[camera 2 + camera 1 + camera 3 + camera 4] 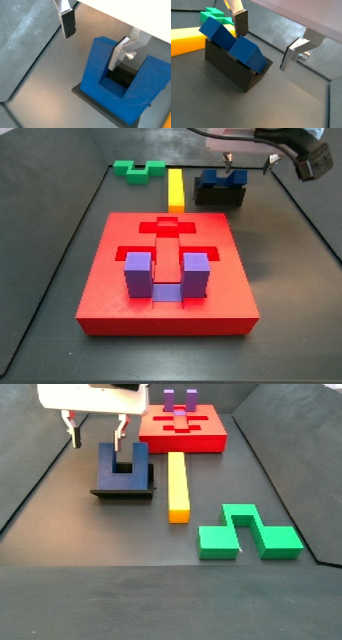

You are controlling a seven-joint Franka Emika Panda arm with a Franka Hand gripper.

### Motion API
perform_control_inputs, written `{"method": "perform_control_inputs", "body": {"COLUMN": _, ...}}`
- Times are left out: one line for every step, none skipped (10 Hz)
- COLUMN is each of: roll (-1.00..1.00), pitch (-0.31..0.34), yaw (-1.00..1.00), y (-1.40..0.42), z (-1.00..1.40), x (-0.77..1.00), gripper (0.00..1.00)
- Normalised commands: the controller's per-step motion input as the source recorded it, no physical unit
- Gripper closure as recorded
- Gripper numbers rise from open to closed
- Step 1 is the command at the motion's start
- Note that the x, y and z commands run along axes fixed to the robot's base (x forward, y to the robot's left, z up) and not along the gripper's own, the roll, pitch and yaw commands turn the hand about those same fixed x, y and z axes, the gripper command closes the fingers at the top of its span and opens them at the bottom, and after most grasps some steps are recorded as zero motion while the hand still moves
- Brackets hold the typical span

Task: Pick up the blue object. Move up. Place the blue object on the fixture. Regrasp the blue object. Move to above the board. Insert the blue object.
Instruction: Regrasp the blue object.

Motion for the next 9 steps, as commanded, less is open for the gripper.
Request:
{"method": "perform_control_inputs", "body": {"roll": 0.86, "pitch": 0.000, "yaw": 0.04, "y": -0.14, "z": 0.00, "x": 0.00, "gripper": 0.00}}
{"method": "perform_control_inputs", "body": {"roll": 0.85, "pitch": 0.000, "yaw": 0.05, "y": -0.13, "z": -0.02, "x": 0.00, "gripper": 0.00}}
{"method": "perform_control_inputs", "body": {"roll": 0.85, "pitch": 0.000, "yaw": 0.09, "y": -0.10, "z": -0.10, "x": 0.00, "gripper": 0.00}}
{"method": "perform_control_inputs", "body": {"roll": 0.75, "pitch": 0.000, "yaw": 0.18, "y": -0.10, "z": -0.12, "x": 0.00, "gripper": 0.00}}
{"method": "perform_control_inputs", "body": {"roll": 0.70, "pitch": 0.000, "yaw": 0.23, "y": -0.08, "z": -0.15, "x": 0.08, "gripper": 0.00}}
{"method": "perform_control_inputs", "body": {"roll": 0.67, "pitch": 0.000, "yaw": 0.24, "y": -0.07, "z": -0.14, "x": 0.10, "gripper": 0.00}}
{"method": "perform_control_inputs", "body": {"roll": 0.66, "pitch": 0.000, "yaw": 0.24, "y": -0.06, "z": -0.12, "x": 0.05, "gripper": 0.00}}
{"method": "perform_control_inputs", "body": {"roll": 0.70, "pitch": 0.000, "yaw": 0.26, "y": -0.06, "z": -0.11, "x": 0.09, "gripper": 0.00}}
{"method": "perform_control_inputs", "body": {"roll": 0.65, "pitch": 0.000, "yaw": 0.23, "y": -0.09, "z": -0.11, "x": 0.10, "gripper": 0.00}}
